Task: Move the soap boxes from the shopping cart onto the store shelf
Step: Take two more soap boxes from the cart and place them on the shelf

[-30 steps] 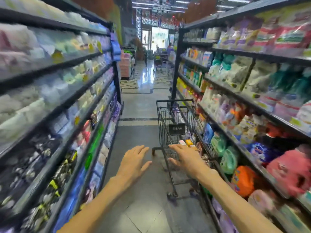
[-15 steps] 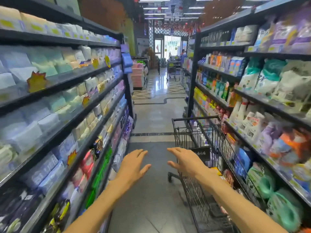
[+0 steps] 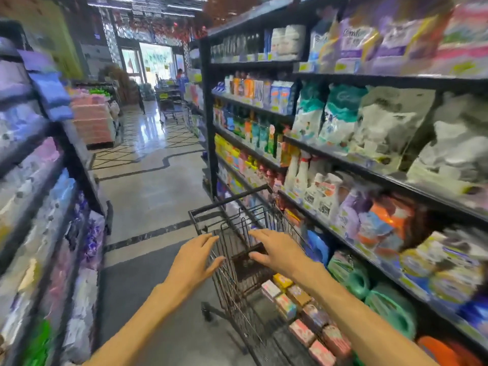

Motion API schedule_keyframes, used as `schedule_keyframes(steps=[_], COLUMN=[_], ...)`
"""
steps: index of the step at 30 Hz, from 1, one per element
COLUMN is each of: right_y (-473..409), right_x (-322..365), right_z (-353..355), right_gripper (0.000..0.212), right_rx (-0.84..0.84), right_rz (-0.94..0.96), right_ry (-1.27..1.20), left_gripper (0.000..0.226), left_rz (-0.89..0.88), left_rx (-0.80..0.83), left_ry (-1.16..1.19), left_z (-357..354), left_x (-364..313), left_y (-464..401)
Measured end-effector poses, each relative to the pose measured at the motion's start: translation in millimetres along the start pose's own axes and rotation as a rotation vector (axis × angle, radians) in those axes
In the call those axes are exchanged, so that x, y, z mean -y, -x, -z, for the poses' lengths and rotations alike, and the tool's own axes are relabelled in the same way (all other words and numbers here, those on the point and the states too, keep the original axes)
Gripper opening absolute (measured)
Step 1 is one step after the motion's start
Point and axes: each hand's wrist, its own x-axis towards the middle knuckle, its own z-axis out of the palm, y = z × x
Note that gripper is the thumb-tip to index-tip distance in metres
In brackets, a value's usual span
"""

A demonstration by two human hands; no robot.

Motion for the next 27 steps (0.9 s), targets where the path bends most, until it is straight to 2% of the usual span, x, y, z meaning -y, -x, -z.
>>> schedule_keyframes(steps=[7,9,15,17,21,27], right_y=[-18.5,-7.9,43.2,60.5,91.2,111.4], right_x=[-82.6,-101.7,-162.3,-180.6,-210.7,-221.5], right_z=[0.2,-0.5,-26.4,-41.3,-92.2,-201.7], right_gripper=[0.056,0.052,0.065,0.064,0.062,0.061], right_rx=[-0.004,-0.013,-0.014,-0.011,0.041,0.137], right_rz=[-0.401,-0.501,-0.814,-0.882,-1.003,-1.152], right_ry=[-0.018,-0.027,-0.024,-0.039,-0.141,-0.31], left_gripper=[0.062,0.061,0.063,0.069,0.059,0.056], left_rz=[-0.345,-0.435,-0.682,-0.724,-0.778,-0.737], left_rx=[0.125,0.177,0.314,0.377,0.549,0.894], left_ry=[0.076,0.126,0.247,0.246,0.213,0.136], left_z=[-66.9,-88.4,-161.1,-191.4,-256.6,-372.2], left_x=[-4.5,-21.7,-104.0,-126.4,-157.2,-154.1], left_y=[-149.2,-178.6,-236.3,-244.9,-239.5,-204.3])
